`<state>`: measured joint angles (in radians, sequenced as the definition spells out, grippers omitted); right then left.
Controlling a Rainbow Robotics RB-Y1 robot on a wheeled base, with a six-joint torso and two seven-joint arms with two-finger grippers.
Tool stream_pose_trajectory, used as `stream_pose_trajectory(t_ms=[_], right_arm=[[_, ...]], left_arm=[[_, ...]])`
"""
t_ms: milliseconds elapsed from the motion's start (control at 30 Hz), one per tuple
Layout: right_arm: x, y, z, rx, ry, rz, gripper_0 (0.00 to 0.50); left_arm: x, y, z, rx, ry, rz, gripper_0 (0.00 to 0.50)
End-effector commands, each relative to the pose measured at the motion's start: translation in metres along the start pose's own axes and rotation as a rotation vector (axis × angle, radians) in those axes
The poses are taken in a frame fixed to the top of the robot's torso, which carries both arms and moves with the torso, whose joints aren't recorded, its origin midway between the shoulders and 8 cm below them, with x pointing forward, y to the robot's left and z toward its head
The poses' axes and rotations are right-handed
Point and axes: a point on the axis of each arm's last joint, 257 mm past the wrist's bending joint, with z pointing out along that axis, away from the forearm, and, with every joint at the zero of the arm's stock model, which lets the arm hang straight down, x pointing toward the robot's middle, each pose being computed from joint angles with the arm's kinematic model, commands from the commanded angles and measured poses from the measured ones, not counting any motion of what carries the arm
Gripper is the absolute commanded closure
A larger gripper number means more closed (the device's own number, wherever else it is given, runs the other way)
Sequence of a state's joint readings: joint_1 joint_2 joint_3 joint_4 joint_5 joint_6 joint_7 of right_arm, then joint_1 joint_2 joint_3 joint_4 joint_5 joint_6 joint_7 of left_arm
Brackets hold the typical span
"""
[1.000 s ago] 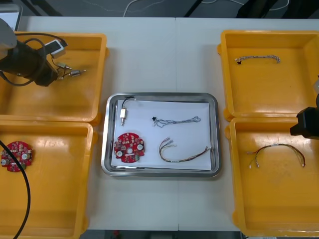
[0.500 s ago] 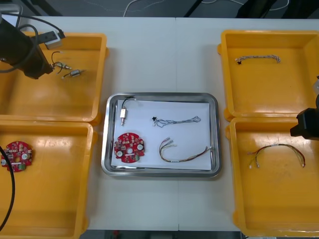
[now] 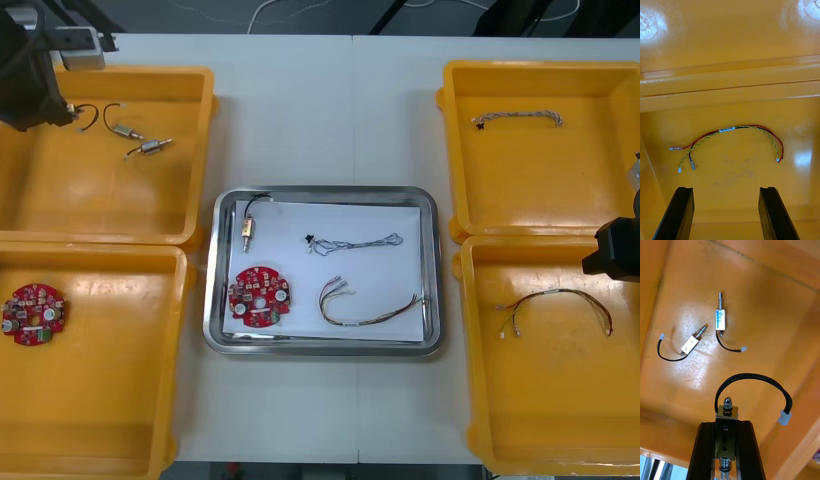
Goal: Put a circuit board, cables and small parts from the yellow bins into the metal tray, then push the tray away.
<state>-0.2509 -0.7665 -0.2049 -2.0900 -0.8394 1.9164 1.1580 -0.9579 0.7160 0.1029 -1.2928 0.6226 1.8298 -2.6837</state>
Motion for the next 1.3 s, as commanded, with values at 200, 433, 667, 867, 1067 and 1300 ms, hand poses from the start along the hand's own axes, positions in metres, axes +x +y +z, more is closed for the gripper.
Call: stream_pose_trajectory(t_ms=[200,433,667,867,1067,1300], right_arm=[[-0.003,-0.017,-0.010,0.035,-0.013,-0.021,0.000],[-0.003,-0.017,-0.010,0.035,-0.013,-0.021,0.000],[-0.003,-0.017,-0.010,0.035,-0.013,-0.021,0.000],[-0.003,-0.017,-0.010,0.035,-0.013,-0.021,0.000],[-0.003,-0.017,-0.010,0.035,-0.013,-0.021,0.000],[-0.003,-0.017,-0.010,0.035,-0.013,-0.021,0.000]], left_arm=[[-0.034,-0.007,-0.051,-0.043,-0.074,-0.372,0.500],[-0.080,-0.037,-0.064,-0.041,-0.152,-0.549,0.500],[-0.109,-0.097,-0.049,-0.014,-0.135,-0.683,0.500],[-0.131,-0.150,-0.040,0.051,-0.109,-0.821,0.500],[-0.140,-0.184,-0.027,0.045,-0.063,-0.911,0.500],[-0.150,-0.202,-0.015,0.010,-0.027,-0.946,0.500]])
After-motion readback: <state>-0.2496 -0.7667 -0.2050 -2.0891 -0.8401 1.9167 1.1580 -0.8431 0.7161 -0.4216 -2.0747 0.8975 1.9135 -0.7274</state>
